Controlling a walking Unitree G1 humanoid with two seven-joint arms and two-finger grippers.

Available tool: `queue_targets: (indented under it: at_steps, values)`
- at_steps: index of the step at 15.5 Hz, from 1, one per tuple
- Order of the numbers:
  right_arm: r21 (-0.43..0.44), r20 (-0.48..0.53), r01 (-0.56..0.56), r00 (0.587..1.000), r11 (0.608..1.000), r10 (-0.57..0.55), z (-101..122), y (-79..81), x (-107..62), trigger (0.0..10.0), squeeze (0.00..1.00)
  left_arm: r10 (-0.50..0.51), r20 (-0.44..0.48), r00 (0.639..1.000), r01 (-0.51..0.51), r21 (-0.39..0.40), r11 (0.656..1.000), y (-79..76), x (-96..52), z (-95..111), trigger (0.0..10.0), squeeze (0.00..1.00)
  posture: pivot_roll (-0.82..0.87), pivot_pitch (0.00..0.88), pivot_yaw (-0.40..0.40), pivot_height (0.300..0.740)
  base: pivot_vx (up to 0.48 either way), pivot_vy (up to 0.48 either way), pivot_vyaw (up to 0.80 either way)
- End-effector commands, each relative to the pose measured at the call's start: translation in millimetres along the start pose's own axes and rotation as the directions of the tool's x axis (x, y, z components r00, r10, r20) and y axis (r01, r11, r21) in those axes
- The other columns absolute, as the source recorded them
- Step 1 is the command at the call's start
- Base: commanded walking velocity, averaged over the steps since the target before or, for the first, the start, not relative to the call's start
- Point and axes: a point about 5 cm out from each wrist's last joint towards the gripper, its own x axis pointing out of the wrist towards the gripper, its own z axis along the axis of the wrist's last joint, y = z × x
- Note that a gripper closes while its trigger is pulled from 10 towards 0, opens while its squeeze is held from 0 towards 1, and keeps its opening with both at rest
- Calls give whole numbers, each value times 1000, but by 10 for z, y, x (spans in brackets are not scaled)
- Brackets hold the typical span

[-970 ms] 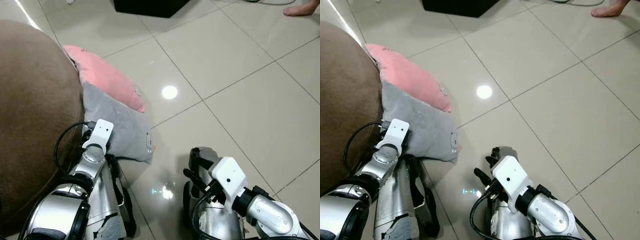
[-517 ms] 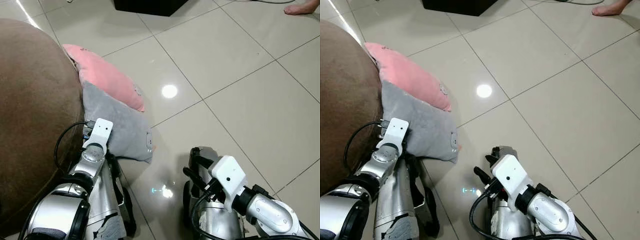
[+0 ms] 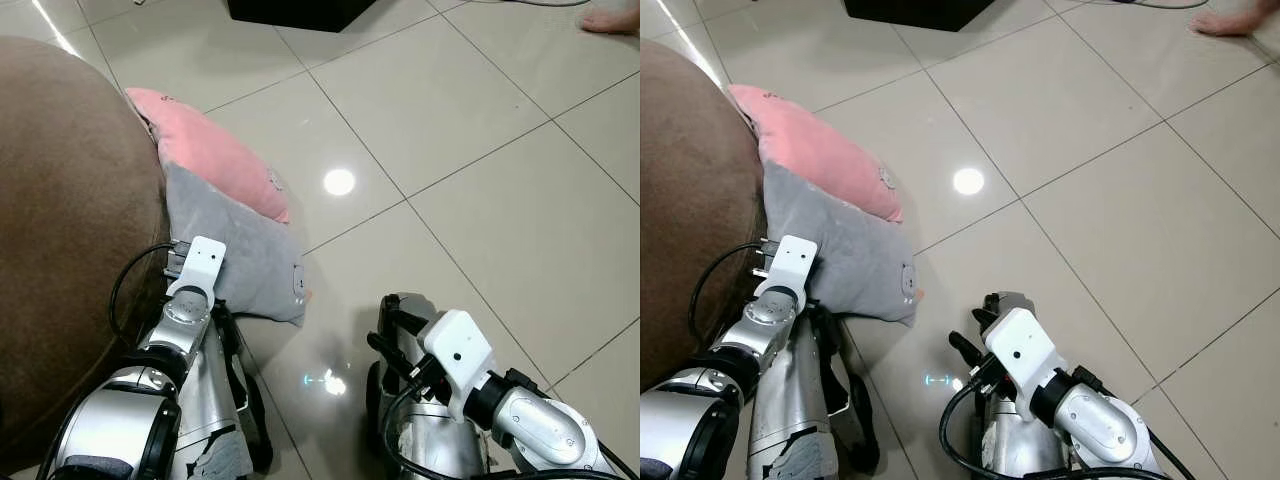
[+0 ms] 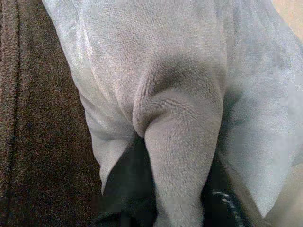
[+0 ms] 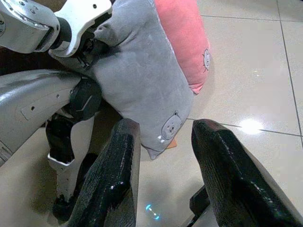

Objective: Move the pillow to the sofa from floor

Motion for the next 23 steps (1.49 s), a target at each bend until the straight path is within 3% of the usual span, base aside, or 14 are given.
queue_targets:
  at_steps: [1,9,11,14,15,17,20,21,22,23]
  values:
    - [25,-28,-7,1000,1000,8,-58,30,0,10000,0,-32,-71,997,31,-8,999,-50,-35,-184,0,0,-162,341,-5,506,0,0,0]
    - [33,-23,56,998,998,-55,-96,-35,10,10000,0,-88,4,996,87,-120,989,-119,-19,-26,0,0,-146,293,6,506,0,0,0]
    - [46,-9,103,995,994,-102,-100,-63,8,10000,0,-119,54,991,128,-211,969,-146,-11,82,0,0,-134,258,17,506,0,0,0]
    - [40,3,217,976,975,-218,-121,-141,12,10000,0,-176,187,966,233,-349,908,-176,-13,341,0,0,-119,190,33,506,0,0,0]
    - [44,4,287,958,957,-288,-129,-185,-7,10000,0,-219,275,936,315,-379,870,-191,-41,509,0,0,-109,171,30,506,0,0,0]
    - [55,8,426,904,903,-427,-161,-250,-73,10000,0,-292,473,831,477,-337,812,-169,-227,903,0,0,-79,126,26,506,0,0,0]
    - [257,21,595,784,761,-620,-101,-430,-148,10000,0,-326,681,655,636,-266,724,-14,-569,1370,0,0,-59,76,18,511,0,0,0]
    - [268,33,609,768,746,-639,-77,-446,-145,10000,0,-330,699,634,643,-241,727,-1,-611,1422,0,0,-60,72,19,516,0,0,0]
    - [272,49,635,742,723,-669,-32,-478,-112,10000,0,-330,721,610,651,-218,727,22,-700,1498,1216,0,-71,51,26,526,0,0,0]
    - [281,65,652,719,704,-692,20,-499,-90,10000,0,-340,713,613,654,-217,725,14,-751,1525,10000,0,-72,44,26,536,0,0,0]
